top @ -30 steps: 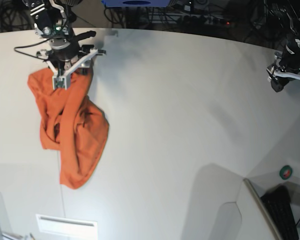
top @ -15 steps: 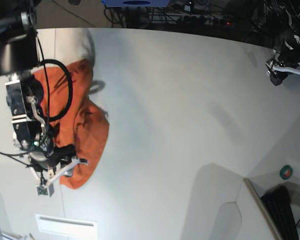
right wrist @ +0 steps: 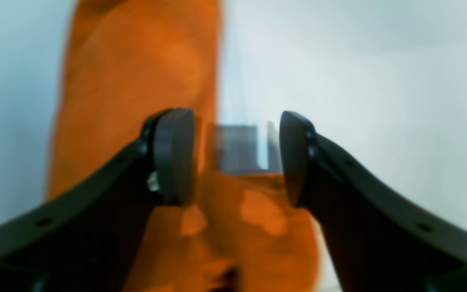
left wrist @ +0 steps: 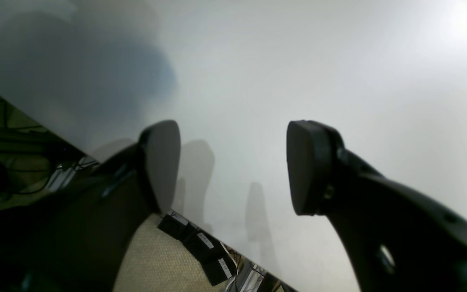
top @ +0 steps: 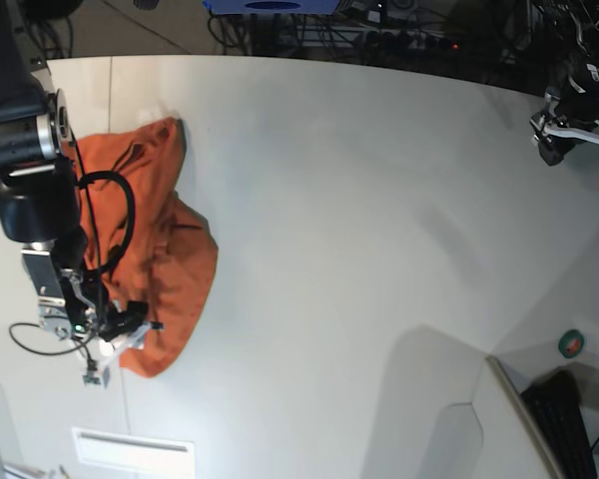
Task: Layout the t-shirt on the table in an organized manner, then fold the t-shirt properly
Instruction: 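Pinch the shirt with the right gripper and pull it across the table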
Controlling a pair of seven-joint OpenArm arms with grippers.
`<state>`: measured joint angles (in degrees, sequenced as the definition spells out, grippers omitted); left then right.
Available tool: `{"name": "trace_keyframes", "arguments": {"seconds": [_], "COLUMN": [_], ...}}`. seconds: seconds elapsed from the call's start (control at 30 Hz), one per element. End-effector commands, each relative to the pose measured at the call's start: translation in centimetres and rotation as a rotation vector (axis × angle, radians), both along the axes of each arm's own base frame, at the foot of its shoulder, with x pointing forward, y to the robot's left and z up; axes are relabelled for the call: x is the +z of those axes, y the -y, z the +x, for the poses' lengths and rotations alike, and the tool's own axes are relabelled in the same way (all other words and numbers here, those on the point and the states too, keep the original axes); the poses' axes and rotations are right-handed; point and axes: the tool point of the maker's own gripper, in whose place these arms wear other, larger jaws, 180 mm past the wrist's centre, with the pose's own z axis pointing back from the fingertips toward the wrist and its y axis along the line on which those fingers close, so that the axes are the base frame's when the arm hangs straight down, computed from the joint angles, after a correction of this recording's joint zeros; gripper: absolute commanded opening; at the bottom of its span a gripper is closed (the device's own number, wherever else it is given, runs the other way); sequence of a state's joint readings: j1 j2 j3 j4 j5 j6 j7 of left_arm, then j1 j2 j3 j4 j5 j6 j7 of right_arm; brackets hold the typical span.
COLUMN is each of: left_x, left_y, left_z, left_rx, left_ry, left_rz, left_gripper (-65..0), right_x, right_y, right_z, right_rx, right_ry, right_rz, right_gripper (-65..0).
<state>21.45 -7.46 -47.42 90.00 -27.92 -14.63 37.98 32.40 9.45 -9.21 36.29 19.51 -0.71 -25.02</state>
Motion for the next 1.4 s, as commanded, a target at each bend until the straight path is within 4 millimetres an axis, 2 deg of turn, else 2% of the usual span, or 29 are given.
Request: {"name": "trace_keyframes", "arguments": {"seconds": [0.0, 0.13, 0.23, 0.27, 0.43, 0.5, 0.6, 0.63, 0.67, 0.73, 0.83, 0.93, 1.07, 1.2, 1.37], "left_x": [1.1, 1.1, 1.0, 1.0, 1.0, 1.0, 1.0, 1.0, 1.0, 1.0, 1.0, 1.0, 1.2, 1.4, 1.4], "left_y": [-0.6, -0.6, -0.6, -0.6, -0.6, -0.6, -0.6, -0.6, -0.6, -0.6, -0.6, -0.6, -0.6, -0.7, -0.5], "left_z": [0.5, 0.6, 0.5, 0.5, 0.5, 0.5, 0.5, 0.5, 0.5, 0.5, 0.5, 0.5, 0.6, 0.8, 1.1], "left_rx": [-0.006, -0.006, -0.005, -0.005, -0.005, -0.005, -0.005, -0.005, -0.005, -0.005, -0.005, -0.005, -0.007, -0.01, -0.015], "left_ry": [0.032, 0.033, 0.031, 0.031, 0.031, 0.031, 0.031, 0.031, 0.031, 0.031, 0.031, 0.031, 0.034, 0.037, 0.043], "left_rz": [0.026, 0.027, 0.025, 0.025, 0.025, 0.025, 0.025, 0.025, 0.025, 0.025, 0.025, 0.025, 0.029, 0.034, 0.03], "left_gripper": [-26.2, -26.2, -26.2, -26.2, -26.2, -26.2, -26.2, -26.2, -26.2, -26.2, -26.2, -26.2, -26.2, -26.2, -26.2], "right_x": [3.1, 3.0, 3.1, 3.0, 1.9, 0.9, 0.5, 0.5, 0.6, 0.9, 2.5, 5.6, 9.2, 9.0, 6.7], "right_y": [0.3, -1.4, -1.7, -1.7, -2.0, -2.0, -2.0, -2.0, -1.8, -1.6, -2.6, -4.6, -10.0, -14.4, -20.9], "right_z": [2.8, 2.9, 3.1, 3.0, 2.2, 1.3, 0.9, 0.8, 0.9, 1.1, 1.6, 1.9, -0.1, -4.4, -10.2], "right_rx": [-0.004, 0.014, 0.018, 0.016, 0.02, 0.018, 0.016, 0.017, 0.016, 0.017, 0.037, 0.084, 0.165, 0.214, 0.324], "right_ry": [0.096, 0.098, 0.11, 0.12, 0.118, 0.097, 0.088, 0.089, 0.092, 0.103, 0.162, 0.274, 0.315, 0.248, 0.169], "right_rz": [0.005, 0.029, 0.032, 0.031, 0.032, 0.033, 0.034, 0.034, 0.032, 0.029, 0.039, 0.058, 0.138, 0.227, 0.307], "right_gripper": [-27.5, -20.3, -20.4, -21.2, -34.2, -33.6, -33.6, -36.6, -43.5, -65.0, -65.0, -65.0, -65.0, -65.0, -65.0]}}
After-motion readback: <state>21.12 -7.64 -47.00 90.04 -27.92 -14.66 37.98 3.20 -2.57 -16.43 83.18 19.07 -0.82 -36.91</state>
